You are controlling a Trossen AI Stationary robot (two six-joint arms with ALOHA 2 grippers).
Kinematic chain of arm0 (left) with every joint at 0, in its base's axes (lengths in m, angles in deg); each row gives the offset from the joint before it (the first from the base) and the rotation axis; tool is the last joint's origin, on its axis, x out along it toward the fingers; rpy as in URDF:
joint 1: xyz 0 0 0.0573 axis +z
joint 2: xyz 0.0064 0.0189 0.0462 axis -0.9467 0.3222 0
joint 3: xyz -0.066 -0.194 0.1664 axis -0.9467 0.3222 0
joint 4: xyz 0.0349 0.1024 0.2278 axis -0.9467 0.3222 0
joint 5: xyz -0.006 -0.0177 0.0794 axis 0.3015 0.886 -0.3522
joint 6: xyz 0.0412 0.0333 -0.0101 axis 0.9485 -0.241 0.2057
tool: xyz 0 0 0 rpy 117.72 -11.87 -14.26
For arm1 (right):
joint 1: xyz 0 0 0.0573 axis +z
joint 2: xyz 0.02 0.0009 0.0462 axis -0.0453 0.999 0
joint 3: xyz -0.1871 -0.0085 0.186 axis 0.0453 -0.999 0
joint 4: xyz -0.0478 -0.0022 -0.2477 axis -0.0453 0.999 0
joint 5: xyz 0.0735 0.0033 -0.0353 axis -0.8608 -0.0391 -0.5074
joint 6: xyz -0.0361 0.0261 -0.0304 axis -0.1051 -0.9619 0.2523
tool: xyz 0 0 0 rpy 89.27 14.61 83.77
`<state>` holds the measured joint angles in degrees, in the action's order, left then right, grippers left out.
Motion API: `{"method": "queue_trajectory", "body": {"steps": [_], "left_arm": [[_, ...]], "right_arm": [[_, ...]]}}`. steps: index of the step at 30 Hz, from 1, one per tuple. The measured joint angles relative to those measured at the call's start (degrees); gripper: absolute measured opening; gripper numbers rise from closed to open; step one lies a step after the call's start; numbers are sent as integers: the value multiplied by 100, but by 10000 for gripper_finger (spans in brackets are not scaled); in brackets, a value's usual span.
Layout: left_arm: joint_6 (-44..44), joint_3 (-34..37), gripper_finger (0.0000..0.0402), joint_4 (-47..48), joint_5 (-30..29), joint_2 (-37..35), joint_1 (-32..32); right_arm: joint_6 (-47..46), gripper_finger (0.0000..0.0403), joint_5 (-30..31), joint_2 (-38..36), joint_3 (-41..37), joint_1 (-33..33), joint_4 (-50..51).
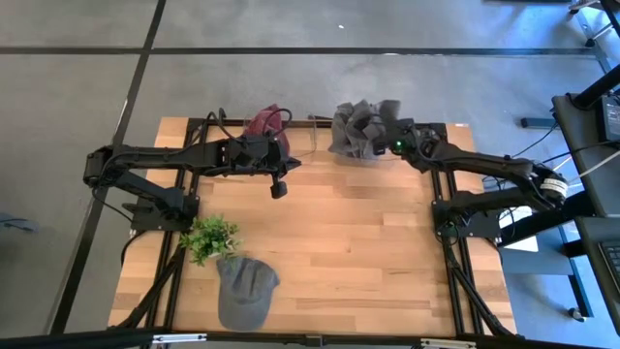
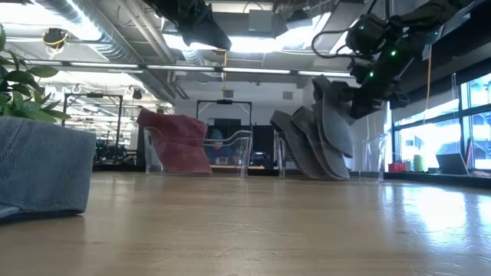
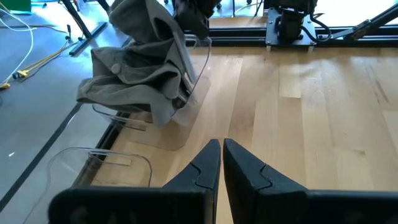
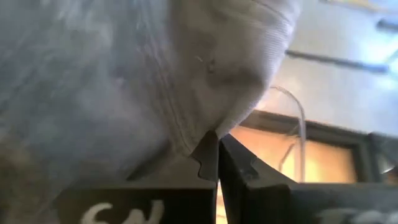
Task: Pick & Place hat
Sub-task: Put the gray cap into the right transparent bin
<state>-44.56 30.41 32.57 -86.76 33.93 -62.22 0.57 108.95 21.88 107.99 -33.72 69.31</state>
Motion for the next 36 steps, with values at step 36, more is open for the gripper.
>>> {"method": "queue_trajectory", "body": {"steps": [36], "left_arm": [[96, 0, 16, -2, -5, 0, 1]], "right_arm": [[4597, 2, 213, 822, 11, 328, 315]]}}
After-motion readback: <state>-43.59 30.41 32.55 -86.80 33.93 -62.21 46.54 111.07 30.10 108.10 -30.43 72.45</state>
